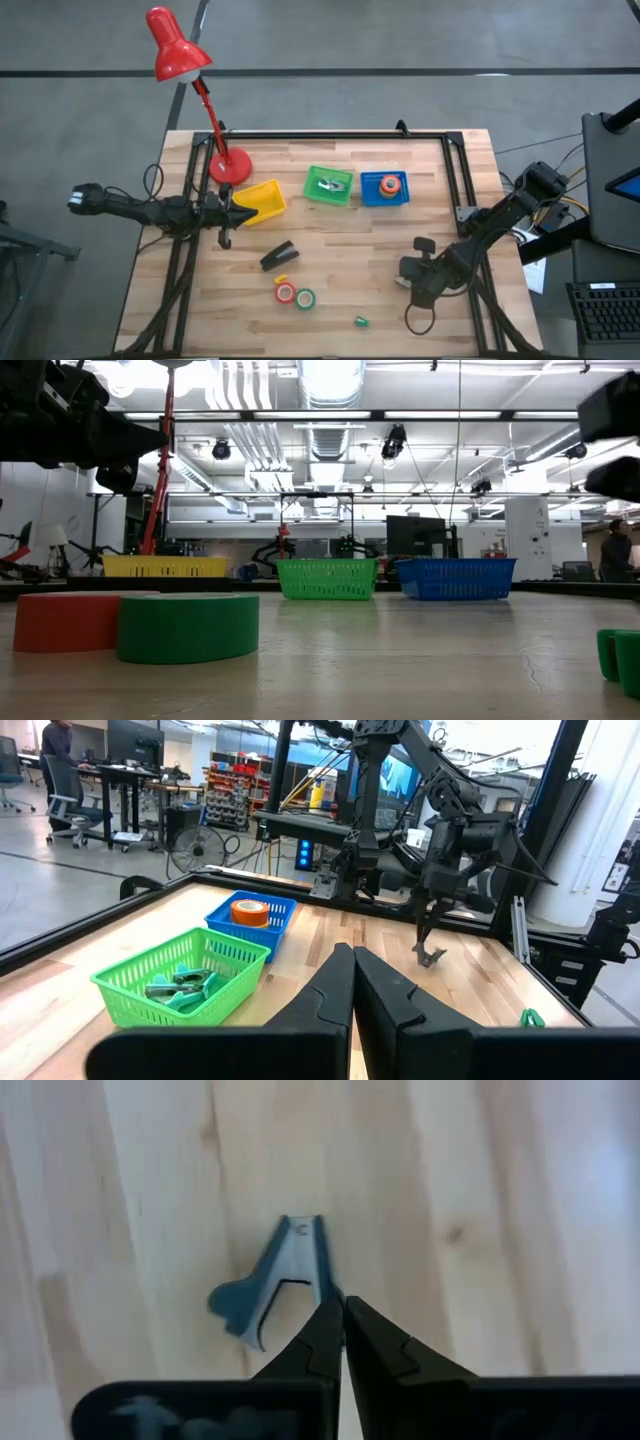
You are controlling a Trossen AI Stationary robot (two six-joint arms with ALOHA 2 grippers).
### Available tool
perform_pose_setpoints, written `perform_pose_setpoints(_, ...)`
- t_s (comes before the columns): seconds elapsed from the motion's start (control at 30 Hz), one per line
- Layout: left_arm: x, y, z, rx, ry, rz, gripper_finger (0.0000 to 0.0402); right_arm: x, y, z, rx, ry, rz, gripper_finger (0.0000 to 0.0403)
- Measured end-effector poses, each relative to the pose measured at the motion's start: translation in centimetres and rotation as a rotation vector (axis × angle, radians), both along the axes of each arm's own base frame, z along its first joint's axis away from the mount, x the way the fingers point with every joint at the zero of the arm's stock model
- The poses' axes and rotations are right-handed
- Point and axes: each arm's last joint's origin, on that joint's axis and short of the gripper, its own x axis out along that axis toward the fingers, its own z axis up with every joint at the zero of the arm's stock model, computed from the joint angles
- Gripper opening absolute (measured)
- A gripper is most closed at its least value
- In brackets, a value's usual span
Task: Pick and place Stapler, Stapler remover, tape
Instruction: Put the dark blue staple remover in the green basket
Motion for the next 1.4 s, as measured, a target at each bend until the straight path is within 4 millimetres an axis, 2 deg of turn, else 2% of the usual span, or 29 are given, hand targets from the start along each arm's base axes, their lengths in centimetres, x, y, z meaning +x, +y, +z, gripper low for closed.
perform_pose_setpoints(0.33,0.0,0.0,0.0,0.000,0.000,0.000,0.0010,2.6,-1.4,2.2,-0.207,-0.219,-0.014,0.0008)
perform_pose_setpoints(0.57,0.0,0.0,0.0,0.000,0.000,0.000,0.0010,5.8,-4.0,3.0,-0.294,-0.365,-0.051,0.0008)
perform_pose_setpoints(0.93,0.0,0.0,0.0,0.000,0.000,0.000,0.0010,10.1,-11.7,4.5,-0.472,-0.478,-0.128,0.0008)
perform_pose_setpoints(1.13,0.0,0.0,0.0,0.000,0.000,0.000,0.0010,11.6,-16.1,5.3,-0.400,-0.569,-0.119,0.0008)
perform_pose_setpoints(1.27,0.0,0.0,0.0,0.000,0.000,0.000,0.0010,12.1,-18.6,5.0,-0.396,-0.593,-0.182,0.0008)
perform_pose_setpoints(1.4,0.0,0.0,0.0,0.000,0.000,0.000,0.0010,12.5,-20.7,3.5,-0.413,-0.543,-0.236,0.0008)
